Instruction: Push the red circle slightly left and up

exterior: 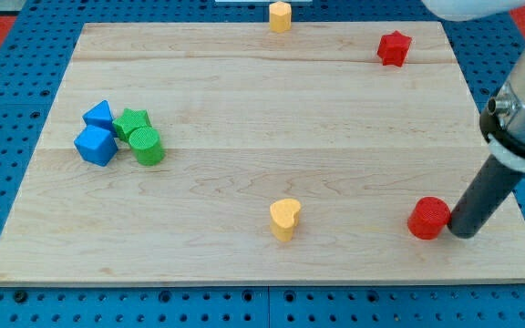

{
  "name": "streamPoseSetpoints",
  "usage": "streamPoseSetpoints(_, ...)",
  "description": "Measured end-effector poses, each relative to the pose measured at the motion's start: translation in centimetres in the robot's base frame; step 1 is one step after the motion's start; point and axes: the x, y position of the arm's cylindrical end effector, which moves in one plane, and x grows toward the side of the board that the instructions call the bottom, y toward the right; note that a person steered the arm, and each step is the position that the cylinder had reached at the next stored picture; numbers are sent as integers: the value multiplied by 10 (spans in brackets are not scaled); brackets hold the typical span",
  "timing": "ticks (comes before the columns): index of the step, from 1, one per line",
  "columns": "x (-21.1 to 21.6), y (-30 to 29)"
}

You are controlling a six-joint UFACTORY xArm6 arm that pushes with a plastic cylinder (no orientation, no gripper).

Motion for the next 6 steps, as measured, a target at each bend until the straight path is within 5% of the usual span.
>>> streamPoseSetpoints(1,19,-26)
streamPoseSetpoints(5,-145,-29)
streamPoseSetpoints(6,-137,-24)
